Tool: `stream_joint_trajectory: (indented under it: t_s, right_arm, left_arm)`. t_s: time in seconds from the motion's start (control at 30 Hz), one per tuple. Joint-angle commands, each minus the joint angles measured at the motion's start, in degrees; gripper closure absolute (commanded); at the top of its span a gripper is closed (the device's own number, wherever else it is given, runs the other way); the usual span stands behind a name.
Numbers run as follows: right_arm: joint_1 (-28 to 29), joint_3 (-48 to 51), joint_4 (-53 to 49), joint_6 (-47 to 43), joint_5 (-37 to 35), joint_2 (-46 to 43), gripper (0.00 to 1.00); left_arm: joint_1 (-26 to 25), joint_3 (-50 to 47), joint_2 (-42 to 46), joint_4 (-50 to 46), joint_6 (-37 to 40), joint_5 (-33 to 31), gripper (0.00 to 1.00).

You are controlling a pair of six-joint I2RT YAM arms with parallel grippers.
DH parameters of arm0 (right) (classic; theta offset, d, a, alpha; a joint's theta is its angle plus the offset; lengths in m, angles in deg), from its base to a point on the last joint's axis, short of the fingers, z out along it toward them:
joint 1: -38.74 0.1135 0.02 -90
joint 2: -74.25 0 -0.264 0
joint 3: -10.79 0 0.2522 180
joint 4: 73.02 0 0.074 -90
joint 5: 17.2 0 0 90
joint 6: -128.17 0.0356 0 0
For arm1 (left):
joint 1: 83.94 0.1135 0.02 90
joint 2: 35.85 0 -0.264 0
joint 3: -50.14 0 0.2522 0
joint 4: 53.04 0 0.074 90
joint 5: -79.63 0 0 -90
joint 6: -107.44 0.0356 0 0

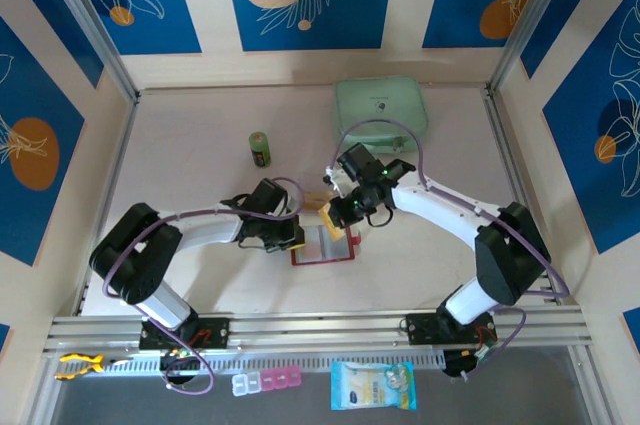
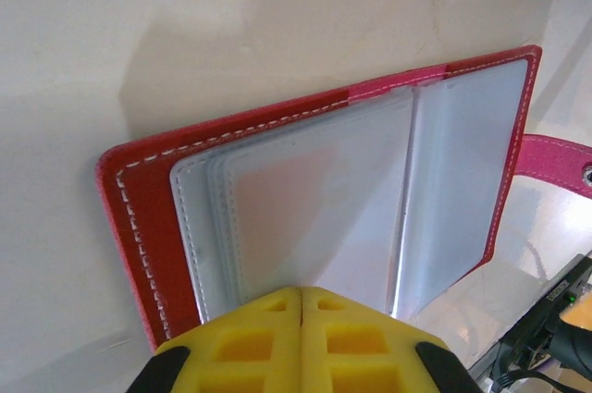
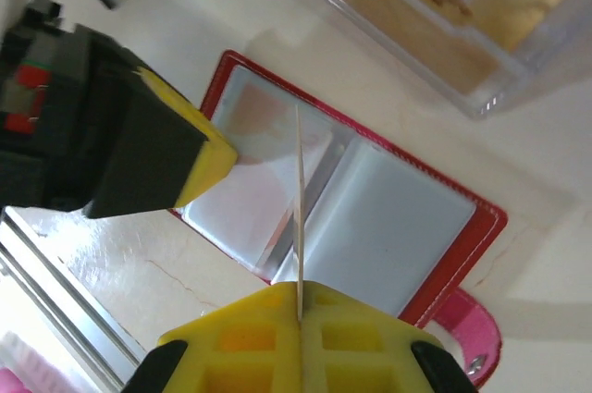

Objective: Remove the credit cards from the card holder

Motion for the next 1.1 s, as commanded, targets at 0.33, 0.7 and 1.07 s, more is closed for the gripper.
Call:
stream_joint_trajectory:
  t_s: [0.33, 0.7, 1.07]
  right_arm:
    - [-1.5, -18.4, -14.8, -42.3, -4.0, 9.5, 1.00]
    - [-2.9, -35.4, -22.5, -49.9, -4.0, 23.9, 1.00]
    - [-3.4, -45.8, -26.8, -54.4, -4.3, 33.8, 1.00]
  left_arm:
    - [2.1, 0.2, 6.3, -4.6, 2.3, -2.3, 0.97]
    - [7.7, -4.0, 13.5, -6.5, 1.5, -1.9, 0.96]
    - [13.2, -4.9, 16.0, -9.0, 2.1, 0.4, 0.95]
